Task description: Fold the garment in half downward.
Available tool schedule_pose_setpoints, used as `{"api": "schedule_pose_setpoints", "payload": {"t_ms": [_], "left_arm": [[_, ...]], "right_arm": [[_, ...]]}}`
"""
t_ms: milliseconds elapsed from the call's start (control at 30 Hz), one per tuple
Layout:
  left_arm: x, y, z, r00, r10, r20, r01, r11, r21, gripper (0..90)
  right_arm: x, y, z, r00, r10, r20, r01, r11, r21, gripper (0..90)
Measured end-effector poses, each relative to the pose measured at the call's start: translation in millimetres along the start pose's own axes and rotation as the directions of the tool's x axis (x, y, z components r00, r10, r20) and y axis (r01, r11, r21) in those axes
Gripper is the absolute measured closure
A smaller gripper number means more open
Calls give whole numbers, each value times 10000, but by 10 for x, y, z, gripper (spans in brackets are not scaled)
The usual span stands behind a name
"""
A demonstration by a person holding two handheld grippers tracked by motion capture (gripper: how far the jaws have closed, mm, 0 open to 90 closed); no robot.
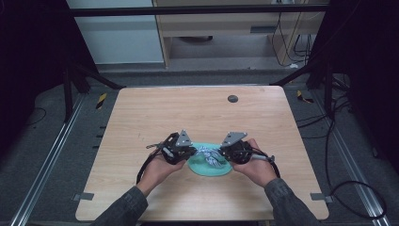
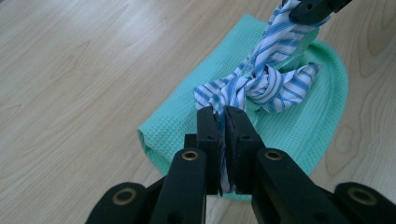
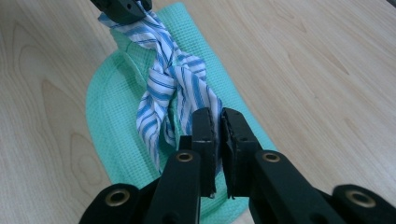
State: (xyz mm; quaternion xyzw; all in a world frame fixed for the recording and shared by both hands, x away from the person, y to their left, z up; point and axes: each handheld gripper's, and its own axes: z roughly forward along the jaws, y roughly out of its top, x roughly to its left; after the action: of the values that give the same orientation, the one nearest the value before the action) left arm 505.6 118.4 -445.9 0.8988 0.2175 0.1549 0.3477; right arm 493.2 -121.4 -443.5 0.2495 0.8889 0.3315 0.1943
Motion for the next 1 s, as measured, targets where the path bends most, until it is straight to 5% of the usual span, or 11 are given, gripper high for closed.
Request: {"api": "schedule_pose_setpoints", "payload": {"t_ms": [1000], "left_arm": [[-286,-303,-29,9991,148,386,-144,9998,-105,852]], "right_arm": [[353,-294,-79,9988,-169,-467,168,9999,-37,846]]}}
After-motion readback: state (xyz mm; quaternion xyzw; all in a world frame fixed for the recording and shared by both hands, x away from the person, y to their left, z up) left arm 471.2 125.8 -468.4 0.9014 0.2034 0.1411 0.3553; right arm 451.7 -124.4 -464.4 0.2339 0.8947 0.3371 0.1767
